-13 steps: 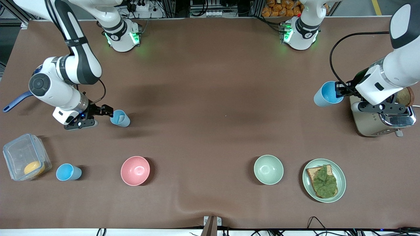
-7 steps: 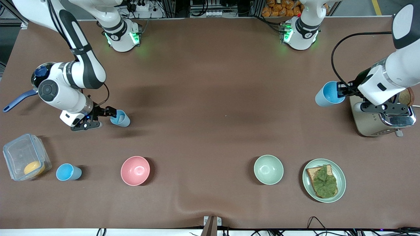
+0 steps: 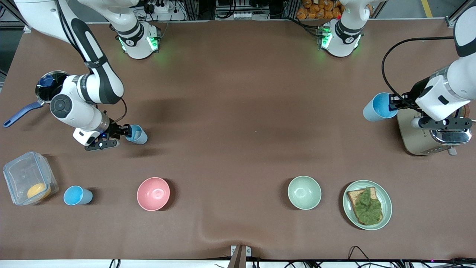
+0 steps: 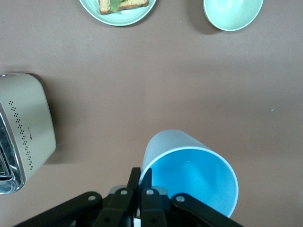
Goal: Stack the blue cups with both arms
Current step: 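Grasp the second blue cup with the right gripper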
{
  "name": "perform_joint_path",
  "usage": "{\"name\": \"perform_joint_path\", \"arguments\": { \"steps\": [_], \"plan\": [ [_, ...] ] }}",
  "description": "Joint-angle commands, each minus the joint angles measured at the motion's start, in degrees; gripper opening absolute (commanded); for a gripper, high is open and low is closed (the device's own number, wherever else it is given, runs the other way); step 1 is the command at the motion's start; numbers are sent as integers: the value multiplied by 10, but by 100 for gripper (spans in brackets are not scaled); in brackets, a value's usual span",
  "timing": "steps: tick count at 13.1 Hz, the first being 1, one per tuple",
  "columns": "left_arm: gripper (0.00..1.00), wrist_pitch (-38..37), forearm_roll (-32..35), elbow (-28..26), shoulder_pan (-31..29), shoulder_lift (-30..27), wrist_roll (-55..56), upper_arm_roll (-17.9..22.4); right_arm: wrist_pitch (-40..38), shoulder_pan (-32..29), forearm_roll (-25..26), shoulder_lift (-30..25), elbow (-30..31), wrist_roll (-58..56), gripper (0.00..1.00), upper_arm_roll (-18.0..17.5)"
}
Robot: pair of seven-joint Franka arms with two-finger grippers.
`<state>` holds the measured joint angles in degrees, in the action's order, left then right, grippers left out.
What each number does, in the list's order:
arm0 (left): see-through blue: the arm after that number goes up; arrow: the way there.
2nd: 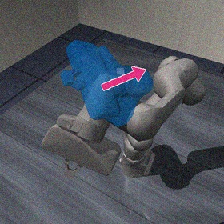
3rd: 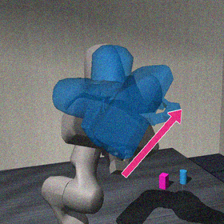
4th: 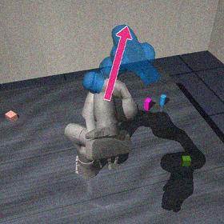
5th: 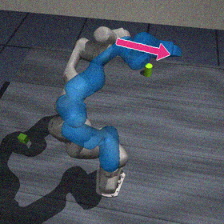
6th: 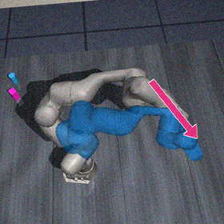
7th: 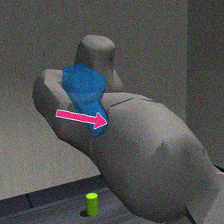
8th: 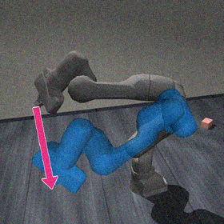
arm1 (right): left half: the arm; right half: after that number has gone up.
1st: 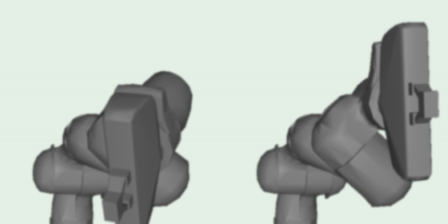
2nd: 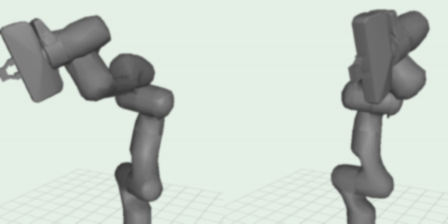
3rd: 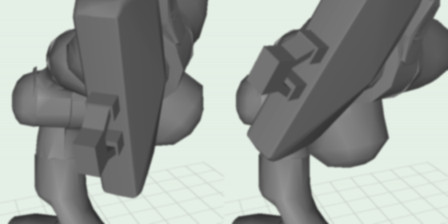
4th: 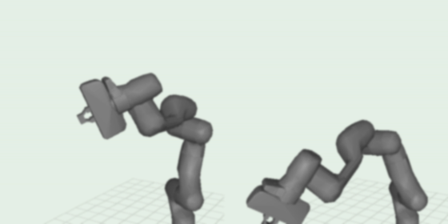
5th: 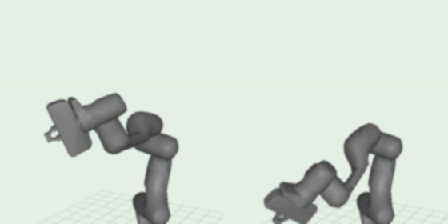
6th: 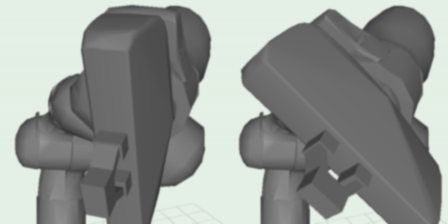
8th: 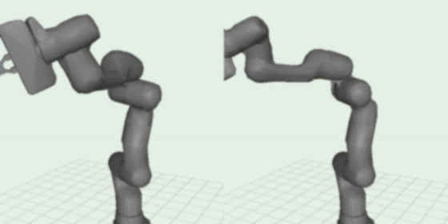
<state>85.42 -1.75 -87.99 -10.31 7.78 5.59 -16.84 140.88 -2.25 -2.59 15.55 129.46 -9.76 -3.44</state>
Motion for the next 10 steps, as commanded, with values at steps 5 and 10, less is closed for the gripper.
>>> {"name": "perform_joint_path", "arguments": {
  "steps": [5, 10],
  "plan": [
    [0, -12, -12, 13, -2, 3, 5, -2, -13, 27, -10, -6, -22, 21, 0, -6],
    [0, -12, -13, 13, -4, 3, 3, -2, -186, 88, -10, -25, -136, 76, 0, -7]
  ]
}}
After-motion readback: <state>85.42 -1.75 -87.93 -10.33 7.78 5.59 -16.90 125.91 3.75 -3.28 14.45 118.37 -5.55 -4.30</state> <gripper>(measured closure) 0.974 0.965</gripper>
